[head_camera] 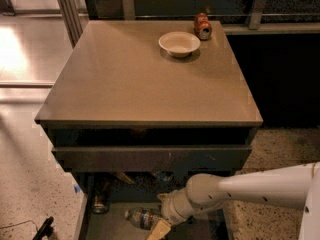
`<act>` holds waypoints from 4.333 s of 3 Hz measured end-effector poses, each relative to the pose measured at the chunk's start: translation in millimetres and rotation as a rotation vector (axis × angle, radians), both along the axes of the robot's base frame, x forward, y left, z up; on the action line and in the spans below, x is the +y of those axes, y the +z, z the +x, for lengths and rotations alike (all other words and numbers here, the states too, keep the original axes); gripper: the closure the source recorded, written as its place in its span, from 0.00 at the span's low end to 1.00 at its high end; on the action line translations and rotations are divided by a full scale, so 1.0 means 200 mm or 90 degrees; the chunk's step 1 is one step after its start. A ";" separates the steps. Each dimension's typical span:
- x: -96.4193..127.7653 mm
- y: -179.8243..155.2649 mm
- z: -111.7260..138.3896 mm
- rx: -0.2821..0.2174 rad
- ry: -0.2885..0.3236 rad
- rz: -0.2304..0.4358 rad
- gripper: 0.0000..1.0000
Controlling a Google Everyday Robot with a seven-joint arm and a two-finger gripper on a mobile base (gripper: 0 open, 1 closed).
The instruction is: Pick water bottle from middle drawer and place on counter
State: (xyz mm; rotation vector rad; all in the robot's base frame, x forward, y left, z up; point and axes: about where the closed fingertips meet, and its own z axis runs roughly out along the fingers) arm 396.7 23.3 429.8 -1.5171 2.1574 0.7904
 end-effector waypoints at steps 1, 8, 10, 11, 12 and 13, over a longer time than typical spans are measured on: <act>0.01 -0.01 0.00 0.004 0.000 0.001 0.00; 0.11 -0.26 0.08 0.022 -0.050 -0.042 0.77; 0.11 -0.26 0.07 0.023 -0.050 -0.043 1.00; 0.05 -0.14 0.08 0.007 -0.065 -0.053 1.00; -0.04 0.06 0.09 -0.028 -0.092 -0.069 1.00; -0.09 0.16 0.10 -0.050 -0.108 -0.079 1.00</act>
Offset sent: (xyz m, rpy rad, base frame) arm 0.0278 0.0045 -0.0264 0.0025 0.0259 -0.1121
